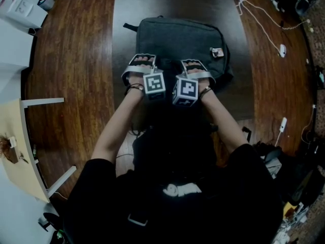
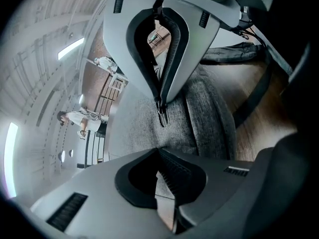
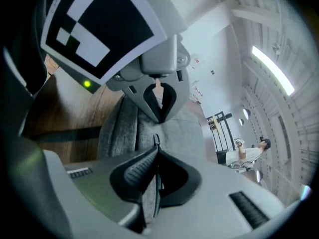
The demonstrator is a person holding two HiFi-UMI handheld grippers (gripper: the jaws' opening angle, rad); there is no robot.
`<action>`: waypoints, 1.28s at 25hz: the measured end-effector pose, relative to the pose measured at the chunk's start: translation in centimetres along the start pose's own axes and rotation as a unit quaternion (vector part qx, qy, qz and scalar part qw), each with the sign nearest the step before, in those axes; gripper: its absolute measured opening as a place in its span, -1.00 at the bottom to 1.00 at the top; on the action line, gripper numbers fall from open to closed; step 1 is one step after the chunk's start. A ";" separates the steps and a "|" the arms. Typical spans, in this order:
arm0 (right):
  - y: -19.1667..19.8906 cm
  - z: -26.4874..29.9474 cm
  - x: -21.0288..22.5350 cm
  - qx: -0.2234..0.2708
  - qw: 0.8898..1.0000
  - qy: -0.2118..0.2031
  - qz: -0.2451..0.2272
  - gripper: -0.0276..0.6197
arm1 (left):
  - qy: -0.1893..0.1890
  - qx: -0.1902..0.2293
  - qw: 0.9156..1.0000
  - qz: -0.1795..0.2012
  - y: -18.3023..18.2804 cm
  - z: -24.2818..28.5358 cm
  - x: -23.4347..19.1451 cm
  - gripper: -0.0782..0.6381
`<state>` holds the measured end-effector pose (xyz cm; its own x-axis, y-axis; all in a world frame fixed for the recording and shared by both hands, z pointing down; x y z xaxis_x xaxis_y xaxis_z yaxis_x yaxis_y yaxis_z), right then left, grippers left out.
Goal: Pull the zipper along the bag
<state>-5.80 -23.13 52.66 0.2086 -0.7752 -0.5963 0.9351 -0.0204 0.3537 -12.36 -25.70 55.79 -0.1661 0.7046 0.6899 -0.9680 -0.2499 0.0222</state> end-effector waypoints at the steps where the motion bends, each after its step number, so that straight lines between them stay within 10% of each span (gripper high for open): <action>1: 0.1 -0.1 0.1 0.000 1.000 0.000 0.001 -0.84 | 0.001 -0.001 1.000 0.001 0.1 0.0 0.0 -0.79; 32: 1.6 0.4 -0.3 -0.010 0.999 -0.014 -0.034 -0.84 | 0.035 0.048 0.998 -0.025 -3.4 0.1 -0.8 -0.79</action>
<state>-4.47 -23.20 53.71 0.1362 -0.7894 -0.5986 0.9528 -0.0613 0.2975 -8.95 -25.54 55.25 -0.1345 0.7611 0.6346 -0.9535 -0.2737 0.1261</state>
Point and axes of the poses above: the fingertips, and each gripper's own axes: z forward along the fingers, x to its right, y out of its underside, the point moved 6 cm from there along -z, backward along the fingers, and after that the axes turned 10 degrees about z, right-handed, at the moved point
